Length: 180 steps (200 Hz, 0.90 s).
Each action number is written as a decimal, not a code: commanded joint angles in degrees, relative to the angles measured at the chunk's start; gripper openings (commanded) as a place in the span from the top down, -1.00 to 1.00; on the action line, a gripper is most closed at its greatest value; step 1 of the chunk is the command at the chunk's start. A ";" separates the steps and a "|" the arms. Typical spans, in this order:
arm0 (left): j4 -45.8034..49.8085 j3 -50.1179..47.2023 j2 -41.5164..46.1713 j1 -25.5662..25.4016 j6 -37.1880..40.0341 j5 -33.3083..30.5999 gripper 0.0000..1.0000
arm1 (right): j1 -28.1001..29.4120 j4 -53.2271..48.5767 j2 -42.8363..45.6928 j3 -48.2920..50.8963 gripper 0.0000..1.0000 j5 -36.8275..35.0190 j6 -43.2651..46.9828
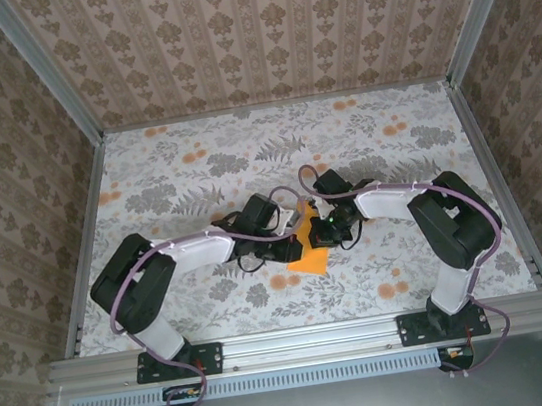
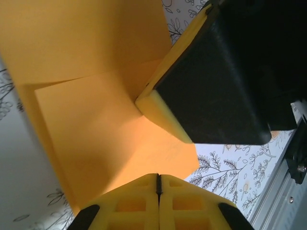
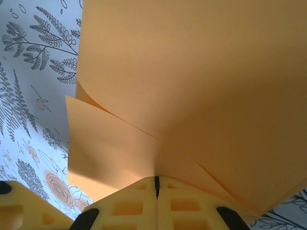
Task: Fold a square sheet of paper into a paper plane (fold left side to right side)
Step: Fold the triangle a second time at the center of the table.
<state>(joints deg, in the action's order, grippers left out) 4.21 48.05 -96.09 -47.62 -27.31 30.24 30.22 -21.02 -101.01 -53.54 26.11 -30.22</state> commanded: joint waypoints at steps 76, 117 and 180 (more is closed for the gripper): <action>1.70 -2.90 -2.56 0.33 0.27 -2.11 0.91 | 0.18 -5.34 -2.03 -0.37 0.89 -4.34 0.77; 1.74 -7.37 0.73 1.71 -1.34 -2.16 0.92 | 0.08 -5.79 -2.67 -0.49 0.89 -4.84 1.08; 4.77 -12.27 6.88 4.30 -0.01 -2.21 0.92 | -0.15 -4.37 -1.34 -0.72 0.88 -4.25 1.23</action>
<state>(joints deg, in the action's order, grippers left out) 2.96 37.93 -91.66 -44.49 -27.86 29.54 30.28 -22.37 -101.45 -54.33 25.69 -29.93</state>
